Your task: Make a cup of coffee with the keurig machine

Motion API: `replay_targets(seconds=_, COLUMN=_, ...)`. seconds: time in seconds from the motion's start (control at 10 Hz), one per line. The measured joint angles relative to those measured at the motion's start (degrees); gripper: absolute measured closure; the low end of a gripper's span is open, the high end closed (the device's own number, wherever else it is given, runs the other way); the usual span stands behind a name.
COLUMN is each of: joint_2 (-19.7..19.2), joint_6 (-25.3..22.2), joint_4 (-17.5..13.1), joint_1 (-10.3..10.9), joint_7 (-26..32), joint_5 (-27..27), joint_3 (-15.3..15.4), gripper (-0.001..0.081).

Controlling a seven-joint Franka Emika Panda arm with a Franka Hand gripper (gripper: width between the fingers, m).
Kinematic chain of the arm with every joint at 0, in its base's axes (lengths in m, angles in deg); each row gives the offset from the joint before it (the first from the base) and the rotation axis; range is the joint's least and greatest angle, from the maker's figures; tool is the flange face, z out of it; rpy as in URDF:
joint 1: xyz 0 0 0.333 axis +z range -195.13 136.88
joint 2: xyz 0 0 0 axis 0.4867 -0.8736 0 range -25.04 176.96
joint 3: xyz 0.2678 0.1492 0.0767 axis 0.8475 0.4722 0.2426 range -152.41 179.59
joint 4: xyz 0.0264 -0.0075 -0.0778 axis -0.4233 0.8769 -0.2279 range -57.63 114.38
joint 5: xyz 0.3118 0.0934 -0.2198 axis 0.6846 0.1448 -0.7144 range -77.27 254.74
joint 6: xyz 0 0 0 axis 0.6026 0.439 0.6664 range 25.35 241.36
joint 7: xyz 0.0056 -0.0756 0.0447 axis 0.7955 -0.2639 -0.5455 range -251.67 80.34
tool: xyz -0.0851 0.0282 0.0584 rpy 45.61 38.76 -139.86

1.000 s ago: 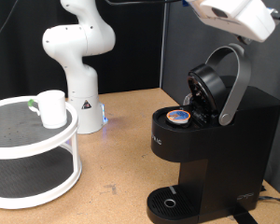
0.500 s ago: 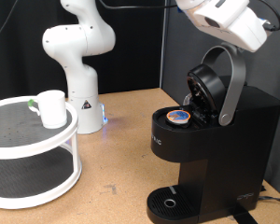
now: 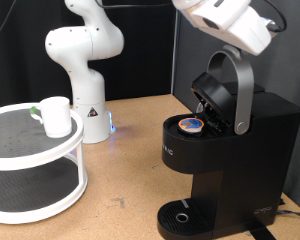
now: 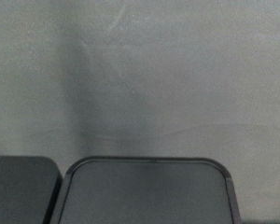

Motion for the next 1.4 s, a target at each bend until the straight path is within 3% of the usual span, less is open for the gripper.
replay_targets(seconds=0.5, joint_2=0.2, joint_6=-4.9, joint_4=0.1, joint_1=-2.3, joint_7=2.1, joint_5=-1.6, joint_3=-2.8, gripper=0.0805)
replay_targets(seconds=1.4, joint_2=0.1, joint_6=-5.4, joint_4=1.3, joint_1=-3.4, joint_7=2.1, joint_5=-4.8, joint_3=-4.8, gripper=0.0805)
